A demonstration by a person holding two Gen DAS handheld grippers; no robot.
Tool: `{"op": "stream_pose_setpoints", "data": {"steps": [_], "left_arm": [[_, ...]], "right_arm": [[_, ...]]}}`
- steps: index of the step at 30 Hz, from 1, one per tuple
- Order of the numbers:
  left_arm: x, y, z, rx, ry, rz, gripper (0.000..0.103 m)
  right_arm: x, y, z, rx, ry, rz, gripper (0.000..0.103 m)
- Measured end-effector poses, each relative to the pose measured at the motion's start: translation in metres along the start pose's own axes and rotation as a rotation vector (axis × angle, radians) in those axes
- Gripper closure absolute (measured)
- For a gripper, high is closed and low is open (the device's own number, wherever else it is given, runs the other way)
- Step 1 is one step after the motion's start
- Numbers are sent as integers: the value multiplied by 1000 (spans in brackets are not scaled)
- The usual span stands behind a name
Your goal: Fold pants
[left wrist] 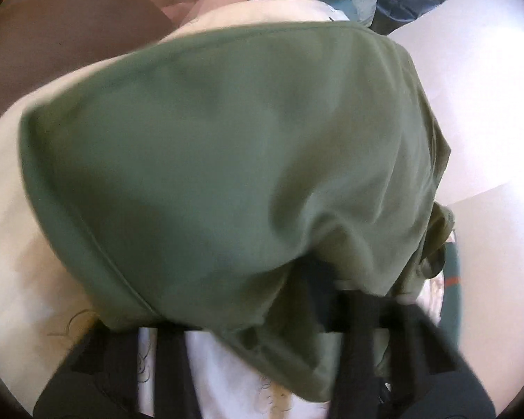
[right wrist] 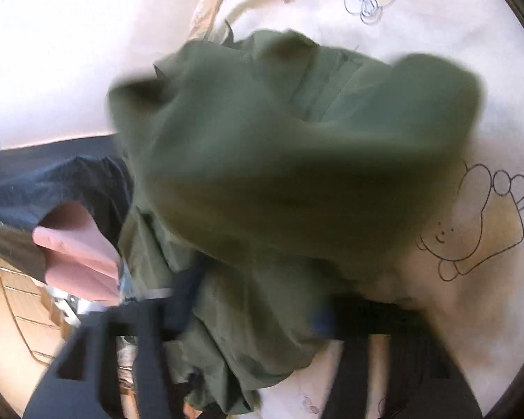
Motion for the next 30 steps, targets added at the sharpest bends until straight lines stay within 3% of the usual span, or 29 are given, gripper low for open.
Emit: {"op": "stream_pose_setpoints", "data": {"steps": [1,4,10,15,18,24,27,30], "left_arm": [[3,0,-3,-7,-12,-11,97],[2,11,-12,8,-37,4,100],[-4,51,-61,-47,8,36,101],[-12,74,-87,-64,-19,63,101],[-16,85,-95,-99,-26,36,102],[-23,95,-142,-130,-44,90,102],[-32,92,-152,-107,-59,134,102],[-38,80,-158,-97,-77,113,103]], "right_arm": [[0,-2,-5,-7,10,-8,96],[-5,-20,-25,16,50,-75,98],[-23,-40,-62,59,107,-88,99],[-32,-47,-95,61,130,-95,100],[-36,-56,-116,57,132,-106,100],[-68,-63,-155,34,101,-179,100],[-86,-56,-166,10,90,-174,100],[-100,-44,-175,-4,86,-155,100]]}}
Point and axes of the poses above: each gripper's, at about its wrist camera, not at the fingertips, and z roughly the way its jaws point, y to its right, x to its top, the point moved 1 cm from there along z, roughly the way its jaws point, and after that the axes turned 10 degrees about -x, right-handed, at the moved point
